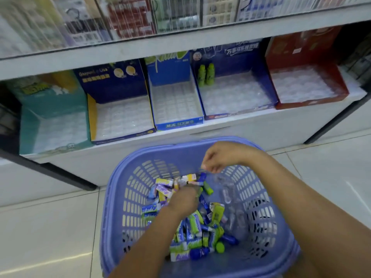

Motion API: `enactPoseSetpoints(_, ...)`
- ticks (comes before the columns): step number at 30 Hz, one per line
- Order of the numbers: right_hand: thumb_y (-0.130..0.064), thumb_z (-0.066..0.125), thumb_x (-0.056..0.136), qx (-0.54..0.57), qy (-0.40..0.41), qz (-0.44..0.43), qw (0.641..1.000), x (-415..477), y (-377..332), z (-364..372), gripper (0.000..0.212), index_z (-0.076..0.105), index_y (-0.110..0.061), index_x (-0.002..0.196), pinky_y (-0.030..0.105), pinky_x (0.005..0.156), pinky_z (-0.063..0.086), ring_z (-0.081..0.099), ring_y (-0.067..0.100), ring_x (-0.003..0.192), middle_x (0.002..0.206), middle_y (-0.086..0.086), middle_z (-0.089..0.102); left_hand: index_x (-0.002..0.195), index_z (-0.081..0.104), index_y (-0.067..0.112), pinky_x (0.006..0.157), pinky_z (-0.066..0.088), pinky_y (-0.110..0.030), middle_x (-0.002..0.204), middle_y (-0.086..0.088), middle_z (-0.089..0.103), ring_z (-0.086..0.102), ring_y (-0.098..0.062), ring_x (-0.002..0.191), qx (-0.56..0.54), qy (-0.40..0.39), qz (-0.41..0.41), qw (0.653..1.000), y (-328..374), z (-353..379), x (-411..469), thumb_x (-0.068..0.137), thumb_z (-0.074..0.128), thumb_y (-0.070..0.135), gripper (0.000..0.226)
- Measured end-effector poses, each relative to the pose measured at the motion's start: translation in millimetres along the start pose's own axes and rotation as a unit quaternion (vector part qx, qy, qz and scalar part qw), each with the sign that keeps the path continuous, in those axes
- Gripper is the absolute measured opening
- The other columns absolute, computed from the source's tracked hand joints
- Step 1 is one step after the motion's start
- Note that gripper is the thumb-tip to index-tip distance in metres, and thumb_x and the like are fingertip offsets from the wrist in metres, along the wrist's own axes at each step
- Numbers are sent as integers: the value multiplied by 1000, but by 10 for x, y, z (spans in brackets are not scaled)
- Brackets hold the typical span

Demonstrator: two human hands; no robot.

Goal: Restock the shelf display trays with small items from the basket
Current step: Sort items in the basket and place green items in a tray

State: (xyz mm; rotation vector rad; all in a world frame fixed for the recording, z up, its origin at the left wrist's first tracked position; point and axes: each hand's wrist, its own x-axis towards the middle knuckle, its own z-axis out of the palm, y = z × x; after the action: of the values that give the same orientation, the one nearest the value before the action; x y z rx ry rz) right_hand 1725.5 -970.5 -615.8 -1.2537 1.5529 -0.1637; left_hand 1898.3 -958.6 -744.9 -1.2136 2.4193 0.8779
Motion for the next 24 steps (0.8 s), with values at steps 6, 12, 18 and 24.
enactPoseSetpoints(6,-19,55,92,-243,18,127,961,528,713,648,23,64,1,100,34,78,46,60,29,94,104,19,62,146,32,10,111,30,-41,151,-8,29,21,-26,140,64,2,17,998,-172,282,-26,97,43,13,51)
enactPoseSetpoints(12,-13,48,93,-210,83,179,958,989,993,954,29,42,-10,65,24,58,37,47,24,73,71,9,48,125,52,7,108,31,-40,138,-14,34,29,-33,129,155,61,-46,985,-49,347,151,96,47,20,33)
enactPoseSetpoints(18,-11,48,93,-167,108,158,967,1221,1140,1100,30,51,-4,122,34,90,44,58,31,111,120,18,60,137,38,6,109,25,-42,137,-17,35,30,-35,129,145,93,-92,981,-70,437,328,94,39,8,43)
enactPoseSetpoints(24,-26,62,84,-73,16,175,982,1076,1106,908,29,58,-8,107,26,62,45,64,26,86,91,12,62,124,54,5,109,25,-41,131,-12,44,36,-31,124,170,102,-56,979,-98,455,347,92,46,15,34)
